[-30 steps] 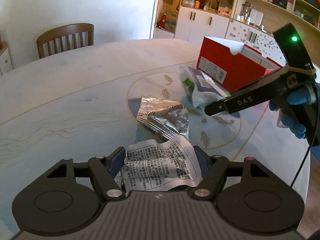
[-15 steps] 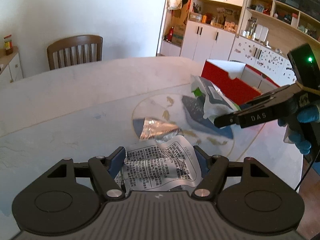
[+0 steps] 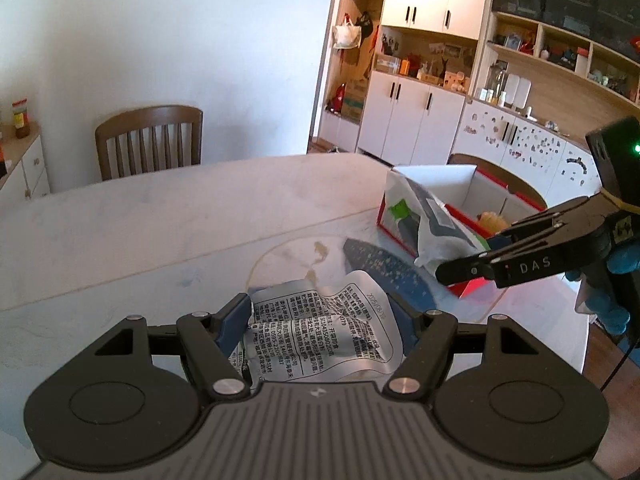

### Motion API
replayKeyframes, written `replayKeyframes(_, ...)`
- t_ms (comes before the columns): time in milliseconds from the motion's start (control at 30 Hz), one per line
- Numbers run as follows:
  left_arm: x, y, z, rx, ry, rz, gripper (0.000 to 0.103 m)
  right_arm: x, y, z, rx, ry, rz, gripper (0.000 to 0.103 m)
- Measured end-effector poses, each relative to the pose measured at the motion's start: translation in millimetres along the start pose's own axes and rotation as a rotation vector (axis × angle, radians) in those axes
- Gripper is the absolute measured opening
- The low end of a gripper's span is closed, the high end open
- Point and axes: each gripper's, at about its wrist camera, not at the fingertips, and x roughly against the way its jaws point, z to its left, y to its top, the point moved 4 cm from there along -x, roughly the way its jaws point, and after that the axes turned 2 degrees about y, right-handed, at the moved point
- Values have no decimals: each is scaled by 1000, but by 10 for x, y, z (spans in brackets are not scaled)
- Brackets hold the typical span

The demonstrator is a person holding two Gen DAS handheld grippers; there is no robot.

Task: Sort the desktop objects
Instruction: 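Carry the white packet with the left tool while the right tool carries the wipes pack to the box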

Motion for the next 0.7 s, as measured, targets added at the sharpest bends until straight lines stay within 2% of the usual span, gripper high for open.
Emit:
replayKeyframes(433, -146, 362, -506, -30, -35, -43, 72, 297, 47, -273, 16, 11, -34, 39)
replayKeyframes(700, -388, 573, -895, -60, -71, -54, 72, 418, 48, -614, 8, -2, -44, 39)
